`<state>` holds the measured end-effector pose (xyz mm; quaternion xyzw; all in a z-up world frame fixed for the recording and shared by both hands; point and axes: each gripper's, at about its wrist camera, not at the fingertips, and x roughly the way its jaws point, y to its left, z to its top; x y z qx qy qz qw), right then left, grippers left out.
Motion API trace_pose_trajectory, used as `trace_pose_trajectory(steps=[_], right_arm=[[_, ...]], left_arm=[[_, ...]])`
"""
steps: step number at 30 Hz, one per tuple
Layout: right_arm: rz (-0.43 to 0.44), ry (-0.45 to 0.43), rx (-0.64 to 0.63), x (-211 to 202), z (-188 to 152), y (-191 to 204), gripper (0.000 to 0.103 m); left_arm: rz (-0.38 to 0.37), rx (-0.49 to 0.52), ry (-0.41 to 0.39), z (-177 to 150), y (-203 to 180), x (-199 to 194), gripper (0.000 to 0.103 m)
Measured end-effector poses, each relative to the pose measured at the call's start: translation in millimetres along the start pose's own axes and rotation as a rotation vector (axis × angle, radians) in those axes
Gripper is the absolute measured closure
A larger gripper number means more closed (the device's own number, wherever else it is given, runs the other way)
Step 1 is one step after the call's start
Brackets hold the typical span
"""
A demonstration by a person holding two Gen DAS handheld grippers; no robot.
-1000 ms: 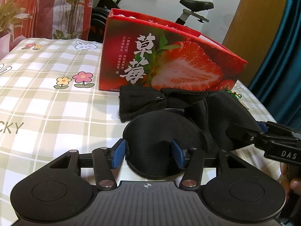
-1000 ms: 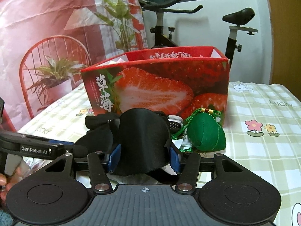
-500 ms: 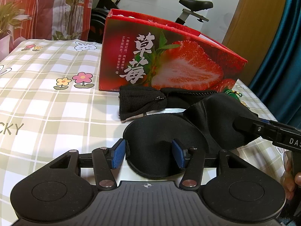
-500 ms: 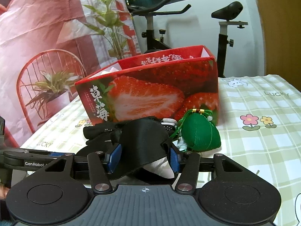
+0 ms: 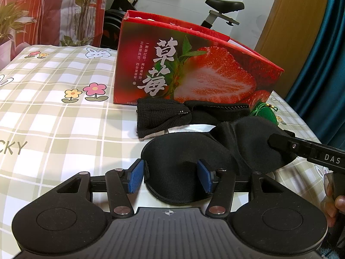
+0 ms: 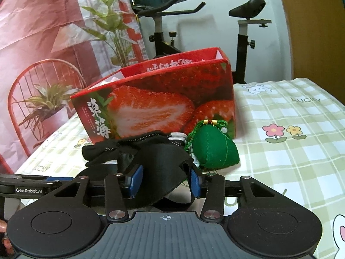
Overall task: Organize soft objects
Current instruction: 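Close both grippers on the middle of the black eye mask, then lift the black eye mask with both grippers and carry it over the box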
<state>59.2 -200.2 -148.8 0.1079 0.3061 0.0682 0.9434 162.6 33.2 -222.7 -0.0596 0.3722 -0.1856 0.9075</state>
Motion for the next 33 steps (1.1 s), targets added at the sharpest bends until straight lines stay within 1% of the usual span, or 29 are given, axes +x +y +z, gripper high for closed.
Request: trace_pose_trajectory(steps=[4,8,10,12,14,17,22,23,25,26,27,28,30,33], right_arm=[[0.001,0.022,-0.009,4,-2,1,0.066],[-0.002,0.052,-0.031,9,-5,4,0.066],[0.005,0.062,-0.037,10,-6,6,0.067],[0.01,0.068,-0.044,11,-7,7,0.067],[0.018,0.075,-0.048,12,-7,8,0.067],[0.025,0.082,-0.069,12,-8,11,0.067],[0.038,0.088,-0.099,11,-8,16,0.067],[0.043,0.087,-0.101,11,-8,16,0.067],[0.052,0.082,-0.105,10,-7,17,0.067],[0.056,0.079,-0.106,9,-6,17,0.067],[0.062,0.074,-0.108,8,-6,17,0.067],[0.068,0.069,-0.109,7,-5,18,0.068],[0.086,0.058,-0.117,4,-3,20,0.069],[0.092,0.032,-0.136,0,1,24,0.07]], left_arm=[[0.013,-0.008,0.003,1,0,-2,0.044],[0.064,0.013,-0.011,3,-4,-7,0.045],[0.072,-0.001,-0.003,4,-3,-8,0.044],[0.065,-0.039,0.019,4,2,-7,0.041],[0.047,-0.076,0.021,3,7,-7,0.038],[0.029,-0.102,0.028,3,9,-8,0.034],[0.021,-0.108,0.03,2,8,-10,0.034],[0.017,-0.114,0.023,2,9,-11,0.035],[0.011,-0.114,0.001,3,9,-16,0.048],[0.007,-0.109,-0.014,3,8,-19,0.05],[0.0,-0.101,-0.031,5,7,-22,0.054],[-0.009,-0.091,-0.044,6,5,-25,0.065],[-0.029,-0.058,-0.064,8,-2,-29,0.076],[-0.03,-0.006,-0.099,10,-11,-36,0.079]])
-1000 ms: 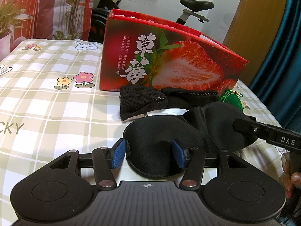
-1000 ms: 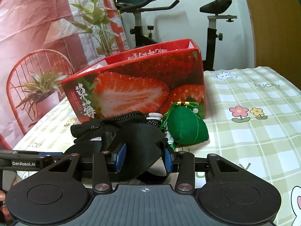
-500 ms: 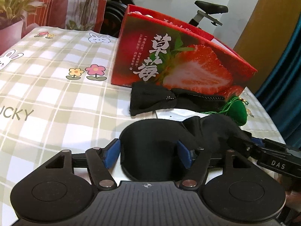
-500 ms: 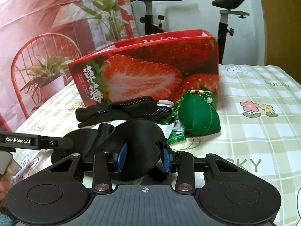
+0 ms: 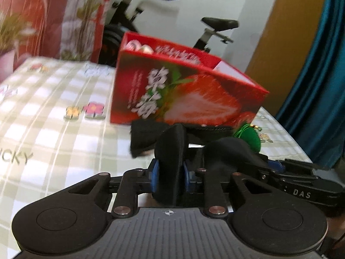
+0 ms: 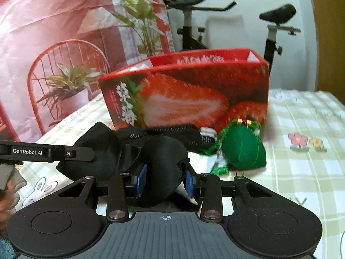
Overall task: Organize soft objects
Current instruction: 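Lift the black eye mask with both grippers and carry it over the box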
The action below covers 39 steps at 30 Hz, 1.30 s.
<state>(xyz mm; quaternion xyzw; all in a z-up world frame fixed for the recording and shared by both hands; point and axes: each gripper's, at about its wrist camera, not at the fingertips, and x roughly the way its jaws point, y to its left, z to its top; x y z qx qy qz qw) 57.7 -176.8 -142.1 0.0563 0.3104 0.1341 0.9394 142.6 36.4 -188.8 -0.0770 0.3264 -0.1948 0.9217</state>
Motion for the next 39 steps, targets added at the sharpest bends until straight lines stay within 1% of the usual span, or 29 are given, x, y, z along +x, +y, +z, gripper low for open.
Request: trace_pose_trajectory(steps=[3,8,12,18,24,27,28,32,33,37,39], right_arm=[[0.002,-0.027,0.004,-6,8,0,0.07],[0.015,-0.085,-0.003,-18,30,1,0.07],[0.022,-0.142,-0.026,-28,58,3,0.07],[0.028,-0.219,-0.066,-36,110,3,0.07],[0.024,-0.274,-0.117,-34,164,4,0.07],[-0.001,-0.296,-0.174,-24,184,5,0.07],[-0.013,-0.303,-0.19,-18,190,5,0.07],[-0.053,-0.32,-0.226,8,207,2,0.07],[-0.062,-0.319,-0.235,16,209,1,0.07],[-0.1,-0.281,-0.265,50,211,-8,0.07],[-0.119,-0.244,-0.267,67,209,-15,0.07]], left_arm=[[-0.002,0.004,-0.032,7,-2,-8,0.08],[-0.012,0.017,-0.103,27,-10,-25,0.08],[-0.018,0.03,-0.157,49,-19,-33,0.08],[-0.026,0.049,-0.251,88,-30,-43,0.08],[-0.01,0.107,-0.34,125,-41,-39,0.08],[0.006,0.129,-0.379,140,-42,-27,0.08],[0.022,0.138,-0.389,145,-42,-22,0.08],[0.115,0.208,-0.405,163,-47,4,0.079],[0.126,0.215,-0.399,167,-49,10,0.079],[0.152,0.219,-0.342,176,-48,35,0.079],[0.162,0.215,-0.292,178,-46,51,0.079]])
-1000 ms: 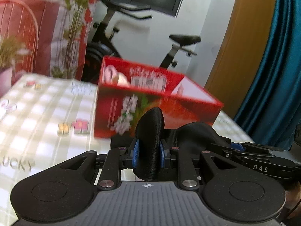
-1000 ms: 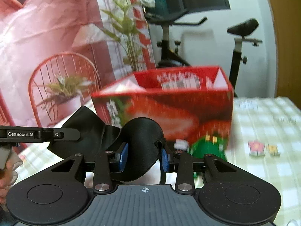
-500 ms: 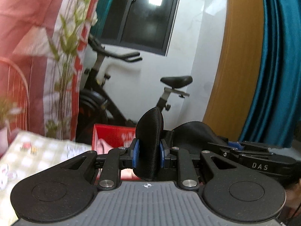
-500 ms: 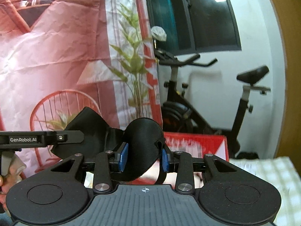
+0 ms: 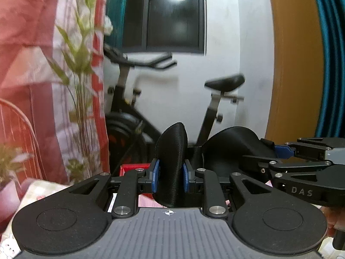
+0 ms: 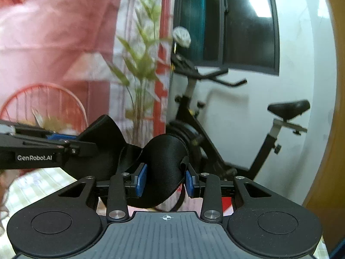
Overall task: Organize soft objects
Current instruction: 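Lift the black eye mask with both grippers and carry it over the box, then lower the eye mask into the box and open both grippers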
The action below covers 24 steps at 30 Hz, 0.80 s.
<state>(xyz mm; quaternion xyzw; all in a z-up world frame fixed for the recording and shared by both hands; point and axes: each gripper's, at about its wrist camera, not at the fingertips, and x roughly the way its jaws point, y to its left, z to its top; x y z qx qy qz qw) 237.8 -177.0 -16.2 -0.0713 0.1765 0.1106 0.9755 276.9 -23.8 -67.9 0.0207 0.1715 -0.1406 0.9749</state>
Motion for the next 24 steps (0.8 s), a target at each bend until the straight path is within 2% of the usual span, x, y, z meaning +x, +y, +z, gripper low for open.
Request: trace_pose_trajectory(steps=[2,5,6,11,14,17,18,21,22,23,24], right_arm=[[-0.011,0.045,0.007,14,-10,-4,0.069],[-0.016,0.117,0.039,31,-26,-12,0.069],[-0.018,0.14,0.044,36,-31,-14,0.069],[-0.025,0.207,0.063,48,-50,-18,0.068],[-0.039,0.232,0.078,52,-55,-19,0.065],[-0.059,0.244,0.082,52,-58,-21,0.058],[-0.07,0.243,0.078,51,-59,-21,0.056],[-0.108,0.24,0.07,47,-59,-20,0.043],[-0.109,0.238,0.071,45,-59,-20,0.036],[-0.11,0.234,0.073,42,-59,-20,0.025],[-0.117,0.228,0.072,40,-58,-19,0.02]], left_arm=[[-0.001,-0.011,0.065,-4,3,15,0.078],[-0.017,-0.104,0.173,-12,12,35,0.077],[-0.013,-0.105,0.195,-14,12,40,0.076],[-0.01,-0.071,0.24,-20,14,52,0.073],[-0.002,-0.045,0.252,-23,13,55,0.064],[0.027,-0.02,0.252,-23,12,57,0.043],[0.036,-0.018,0.25,-22,12,56,0.032],[0.049,-0.024,0.234,-19,15,49,0.013],[0.055,-0.023,0.23,-17,15,48,0.006],[0.068,-0.024,0.228,-16,15,45,0.005],[0.075,-0.016,0.227,-15,15,42,0.003]])
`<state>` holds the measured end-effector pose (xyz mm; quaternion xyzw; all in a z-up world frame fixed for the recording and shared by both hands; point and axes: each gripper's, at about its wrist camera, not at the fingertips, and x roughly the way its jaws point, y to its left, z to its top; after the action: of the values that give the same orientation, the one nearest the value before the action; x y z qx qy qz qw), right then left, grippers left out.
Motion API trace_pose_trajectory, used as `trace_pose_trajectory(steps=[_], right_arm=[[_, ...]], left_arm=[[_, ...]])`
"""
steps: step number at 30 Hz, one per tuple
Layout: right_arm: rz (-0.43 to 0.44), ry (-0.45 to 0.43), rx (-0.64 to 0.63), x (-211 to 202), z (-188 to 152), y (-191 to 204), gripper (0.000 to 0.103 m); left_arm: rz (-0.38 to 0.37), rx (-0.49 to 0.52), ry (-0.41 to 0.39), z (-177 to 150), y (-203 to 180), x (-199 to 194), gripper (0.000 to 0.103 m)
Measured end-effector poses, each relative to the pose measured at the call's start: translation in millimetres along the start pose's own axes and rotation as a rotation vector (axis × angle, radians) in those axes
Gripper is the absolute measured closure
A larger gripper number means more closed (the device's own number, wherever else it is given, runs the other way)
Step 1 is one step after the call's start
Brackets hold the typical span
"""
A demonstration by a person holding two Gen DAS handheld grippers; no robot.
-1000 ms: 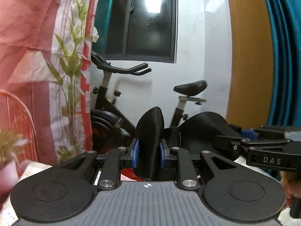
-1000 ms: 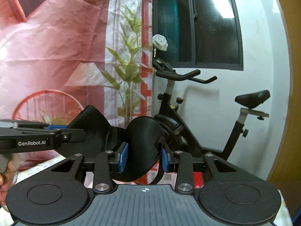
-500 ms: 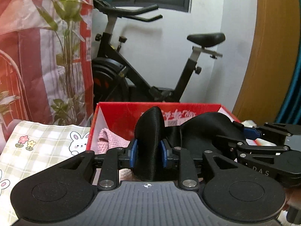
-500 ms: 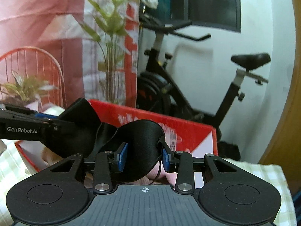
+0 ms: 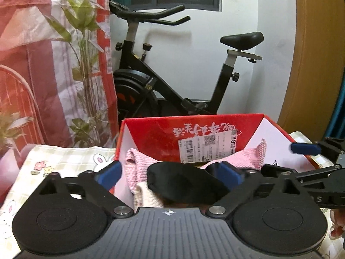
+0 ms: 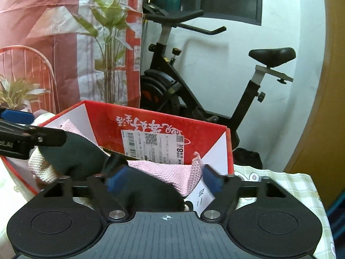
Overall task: Organize soft objects
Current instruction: 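Lower the eye mask into the box and open both grippers, then move both tools down to the black knit glove beside the box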
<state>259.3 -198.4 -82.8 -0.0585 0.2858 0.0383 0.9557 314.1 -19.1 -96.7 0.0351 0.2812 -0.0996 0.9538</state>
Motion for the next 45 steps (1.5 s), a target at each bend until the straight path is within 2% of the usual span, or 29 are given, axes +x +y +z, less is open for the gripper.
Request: trace_pose_trajectory(steps=[1,5,11,16,25,30,38,42,45], right_arm=[[-0.009,-0.01,-0.002,-4,0,0,0.011],[-0.017,-0.037,0.007,-21,-2,2,0.001],[0.006,-0.101,0.078,-58,-13,3,0.0],[0.008,-0.148,0.074,-87,-29,12,0.0],[0.052,-0.136,0.071,-107,-65,30,0.001],[0.115,-0.108,0.05,-106,-81,42,0.014],[0.154,-0.019,0.041,-84,-107,54,0.035],[0.153,0.006,0.07,-73,-115,54,0.038],[0.148,0.012,0.101,-64,-119,53,0.039]], left_arm=[[0.008,0.006,0.005,0,-1,-2,0.0],[0.044,0.013,0.037,-2,-2,-15,0.0],[0.016,-0.006,0.014,-16,1,-47,0.0],[-0.003,-0.056,0.013,-36,5,-71,0.0],[-0.048,-0.07,0.05,-76,7,-81,0.0],[-0.097,-0.082,0.079,-100,12,-76,0.005],[-0.139,-0.107,0.164,-129,19,-52,0.032],[-0.142,-0.116,0.184,-138,20,-39,0.043],[-0.154,-0.136,0.184,-143,20,-31,0.045]])
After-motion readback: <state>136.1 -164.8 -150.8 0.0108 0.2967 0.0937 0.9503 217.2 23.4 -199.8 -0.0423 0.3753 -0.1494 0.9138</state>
